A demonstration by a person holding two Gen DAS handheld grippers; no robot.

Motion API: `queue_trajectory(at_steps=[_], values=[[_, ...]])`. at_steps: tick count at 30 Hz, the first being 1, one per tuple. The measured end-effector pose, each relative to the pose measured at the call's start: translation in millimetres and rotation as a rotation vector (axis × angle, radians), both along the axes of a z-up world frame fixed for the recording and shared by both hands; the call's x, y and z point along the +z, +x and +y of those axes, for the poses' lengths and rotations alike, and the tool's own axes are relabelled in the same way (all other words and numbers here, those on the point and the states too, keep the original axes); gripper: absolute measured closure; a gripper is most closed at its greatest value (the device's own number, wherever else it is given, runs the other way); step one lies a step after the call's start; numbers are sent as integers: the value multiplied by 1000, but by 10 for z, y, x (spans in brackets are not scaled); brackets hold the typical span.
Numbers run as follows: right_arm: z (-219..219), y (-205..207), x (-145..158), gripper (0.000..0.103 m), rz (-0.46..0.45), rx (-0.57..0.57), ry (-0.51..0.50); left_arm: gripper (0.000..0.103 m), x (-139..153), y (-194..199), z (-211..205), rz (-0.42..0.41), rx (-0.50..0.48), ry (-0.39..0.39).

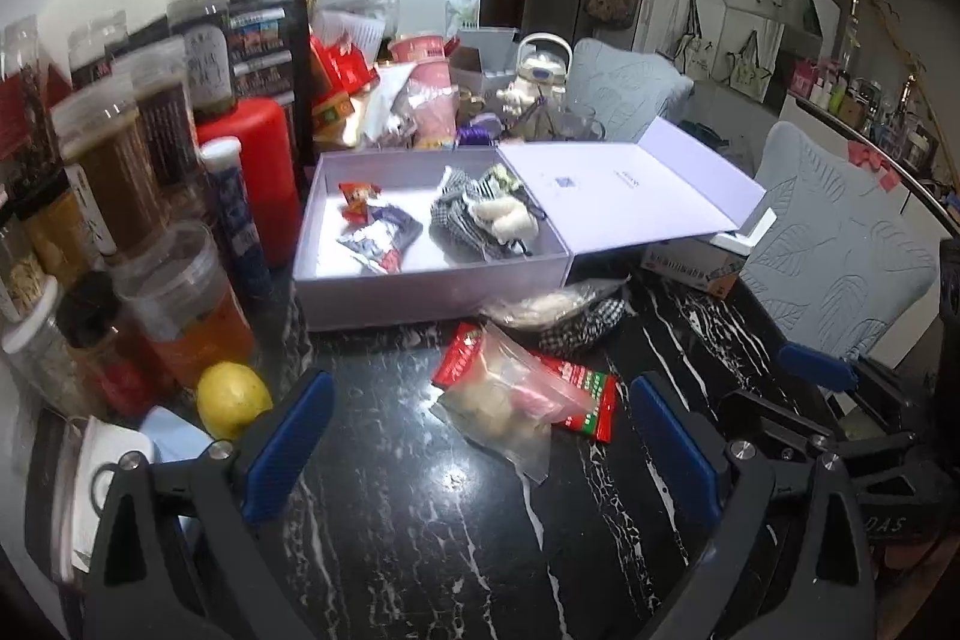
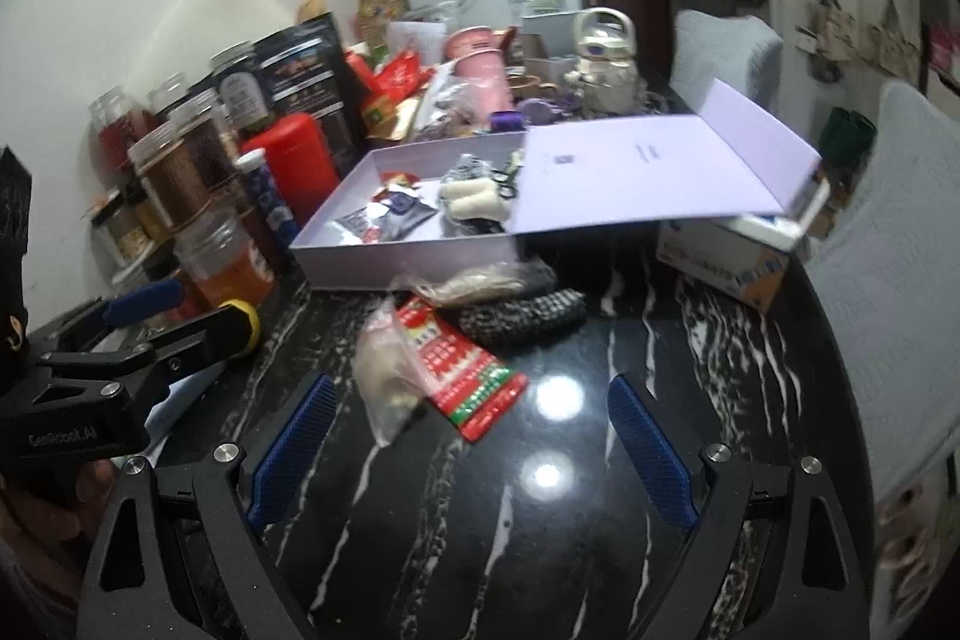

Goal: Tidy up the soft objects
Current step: 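Withdraw both open tools from the box back over the table, then grasp the clear zip bag of food with the left tool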

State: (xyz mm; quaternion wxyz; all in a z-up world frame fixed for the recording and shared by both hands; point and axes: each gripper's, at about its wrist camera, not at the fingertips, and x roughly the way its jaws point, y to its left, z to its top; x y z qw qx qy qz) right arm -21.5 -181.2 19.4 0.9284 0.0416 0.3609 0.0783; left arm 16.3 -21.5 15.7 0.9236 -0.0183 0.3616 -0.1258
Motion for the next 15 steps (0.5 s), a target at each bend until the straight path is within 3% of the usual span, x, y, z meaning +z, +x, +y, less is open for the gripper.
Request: queue_trajectory(at_steps=[15], values=[[-249,111,-476,10,113,-72,14,3,-523,319,-156,108,-110,-22]])
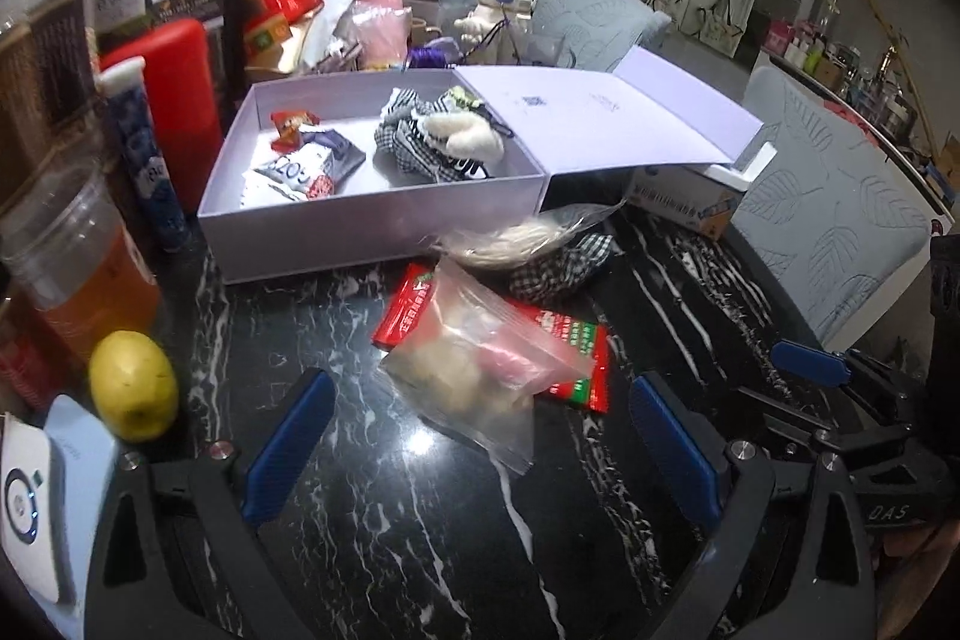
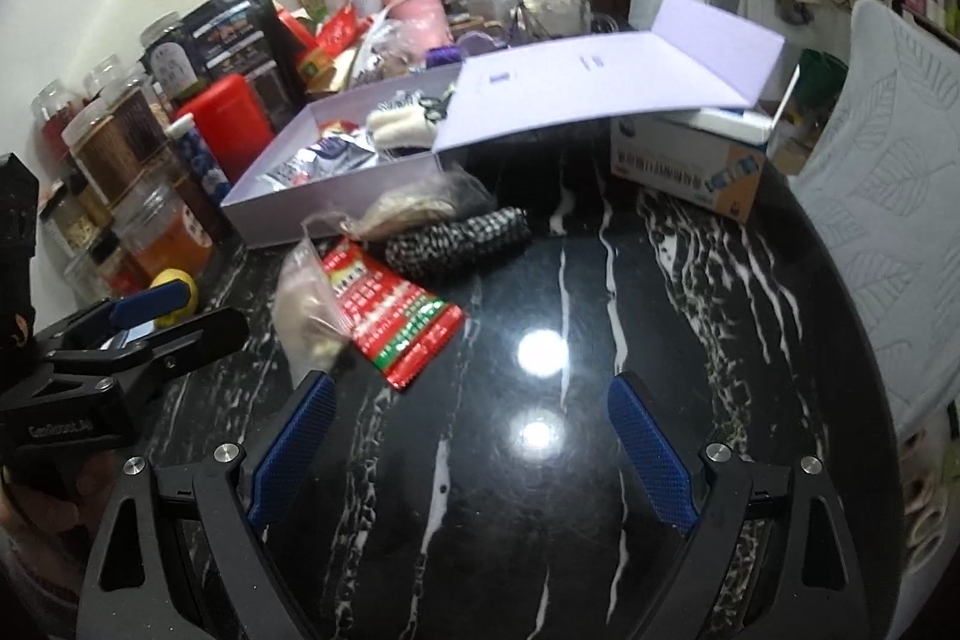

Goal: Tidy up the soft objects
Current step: 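Grasp the clear zip bag of food with the left tool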

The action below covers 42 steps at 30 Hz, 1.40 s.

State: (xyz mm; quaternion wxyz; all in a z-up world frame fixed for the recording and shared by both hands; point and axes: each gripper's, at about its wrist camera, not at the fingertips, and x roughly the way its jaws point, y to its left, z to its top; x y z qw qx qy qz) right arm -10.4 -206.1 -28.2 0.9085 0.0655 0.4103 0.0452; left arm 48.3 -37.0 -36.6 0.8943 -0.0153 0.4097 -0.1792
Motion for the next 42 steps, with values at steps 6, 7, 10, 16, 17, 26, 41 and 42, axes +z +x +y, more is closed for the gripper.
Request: queue_trajectory(at_steps=[6,7,10,16,17,26,41,42], values=[[-1,131,-128,10,44,13,13,3,-200,210,-24,48,-58,-13],[-2,157,-145,10,48,10,11,3,-215,233,-27,47,-69,-14],[-18,219,-186,10,61,-2,17,3,-246,313,-71,24,-89,28],[-41,328,-238,10,88,-5,35,3,-316,449,-144,45,-167,29],[-51,338,-237,10,89,-8,36,3,-329,464,-144,58,-175,14],[-84,422,-286,10,110,-22,76,3,-442,499,-186,73,-243,-49],[-71,426,-272,10,111,-19,43,3,-295,406,-149,7,-313,-24],[-70,428,-276,10,112,-17,45,3,-316,418,-138,18,-325,-36]])
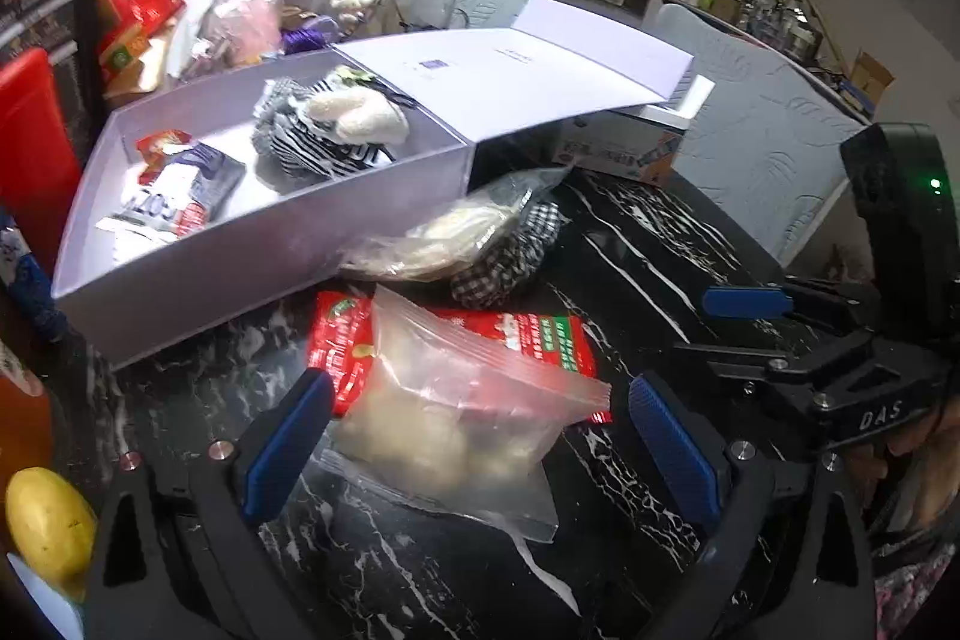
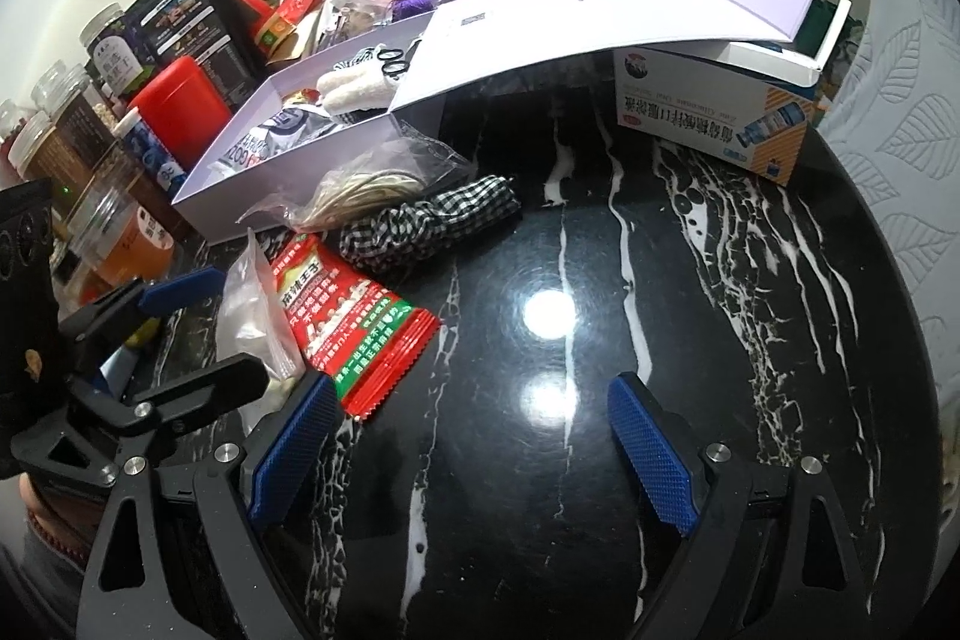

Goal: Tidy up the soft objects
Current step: 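Grasp the clear zip bag of food with the left tool, then grasp the checkered scrunchie with the right tool while the left tool holds the zip bag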

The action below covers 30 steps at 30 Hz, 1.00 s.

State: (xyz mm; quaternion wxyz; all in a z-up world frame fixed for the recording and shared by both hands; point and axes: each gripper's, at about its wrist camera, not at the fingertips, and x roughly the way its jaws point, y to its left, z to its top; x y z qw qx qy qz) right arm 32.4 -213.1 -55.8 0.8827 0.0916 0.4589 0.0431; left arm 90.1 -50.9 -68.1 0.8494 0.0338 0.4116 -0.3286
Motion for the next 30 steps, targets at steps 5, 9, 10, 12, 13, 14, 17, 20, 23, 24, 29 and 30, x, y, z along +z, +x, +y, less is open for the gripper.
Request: queue_trajectory(at_steps=[5,9,10,12,13,14,17,20,23,24,29,30], values=[[7,4,-18,10,8,6,11,3,-198,104,-3,51,-3,48],[-16,3,-20,10,10,-4,4,3,-236,114,-48,52,-30,59],[-22,4,-24,10,12,-6,4,3,-232,108,-68,43,-34,66],[-37,12,-32,10,16,-12,4,8,-232,99,-113,17,-29,96],[-40,14,-34,10,17,-15,3,21,-233,96,-122,5,-24,105],[-45,19,-35,10,18,-16,1,27,-231,88,-130,-13,-9,119],[-50,42,-20,10,16,-7,-14,37,-196,63,-84,-10,-7,72],[-46,87,0,10,12,5,-29,38,-107,-25,-53,-53,8,59],[-18,160,24,10,1,26,-40,38,-17,-70,20,-60,44,36],[-3,193,31,10,-2,34,-48,38,11,-77,52,-55,60,21],[107,400,19,3,-4,77,-126,38,73,-59,184,-25,129,-12],[123,454,8,0,-3,85,-132,38,81,-52,206,-20,138,-20]])
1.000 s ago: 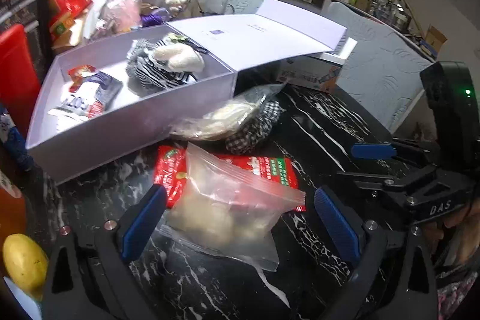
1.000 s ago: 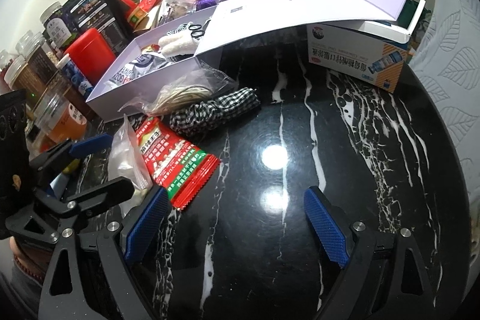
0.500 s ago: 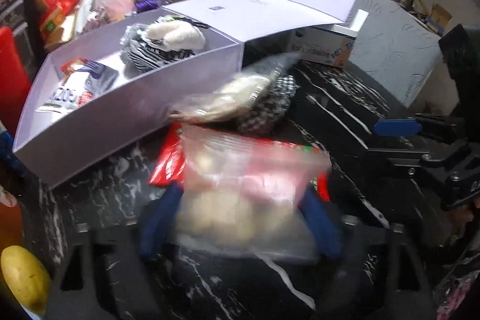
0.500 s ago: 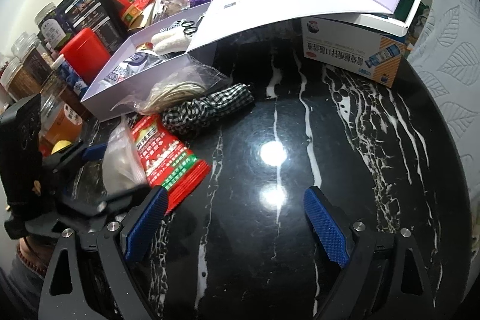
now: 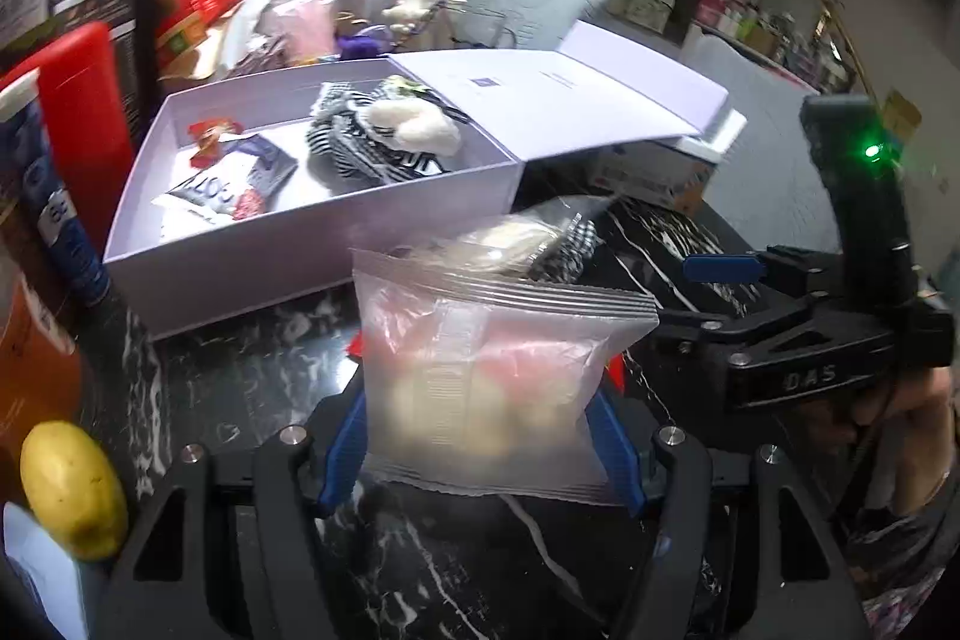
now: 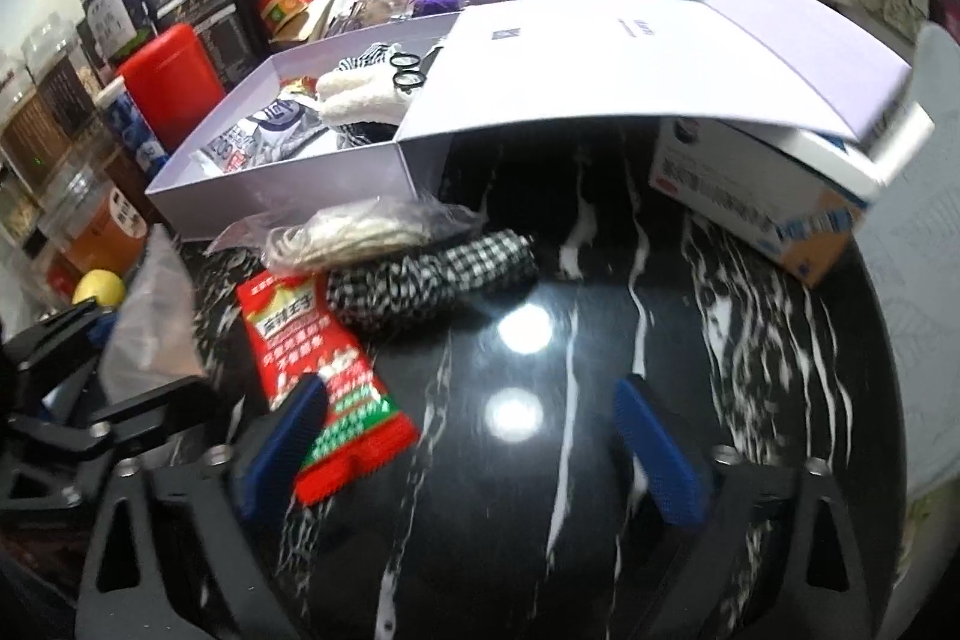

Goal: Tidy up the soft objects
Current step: 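Grasp the checkered scrunchie with the right tool while the left tool holds the zip bag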

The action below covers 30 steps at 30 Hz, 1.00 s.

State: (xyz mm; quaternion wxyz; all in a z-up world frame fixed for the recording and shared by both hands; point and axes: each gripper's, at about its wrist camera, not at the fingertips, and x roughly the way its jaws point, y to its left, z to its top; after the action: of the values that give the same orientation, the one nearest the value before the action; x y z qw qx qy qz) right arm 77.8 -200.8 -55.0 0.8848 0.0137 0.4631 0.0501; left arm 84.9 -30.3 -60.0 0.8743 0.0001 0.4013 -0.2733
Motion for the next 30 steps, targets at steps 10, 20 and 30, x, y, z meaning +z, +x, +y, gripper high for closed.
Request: queue_trajectory(at_steps=[10,20,30], values=[[111,392,-55,0,-30,112,-37,38,25,119,82,19,55,-31],[174,623,-256,0,-6,172,-15,38,-40,220,101,58,68,-47],[161,526,-244,17,-58,192,-28,38,-3,188,124,51,82,-48]])
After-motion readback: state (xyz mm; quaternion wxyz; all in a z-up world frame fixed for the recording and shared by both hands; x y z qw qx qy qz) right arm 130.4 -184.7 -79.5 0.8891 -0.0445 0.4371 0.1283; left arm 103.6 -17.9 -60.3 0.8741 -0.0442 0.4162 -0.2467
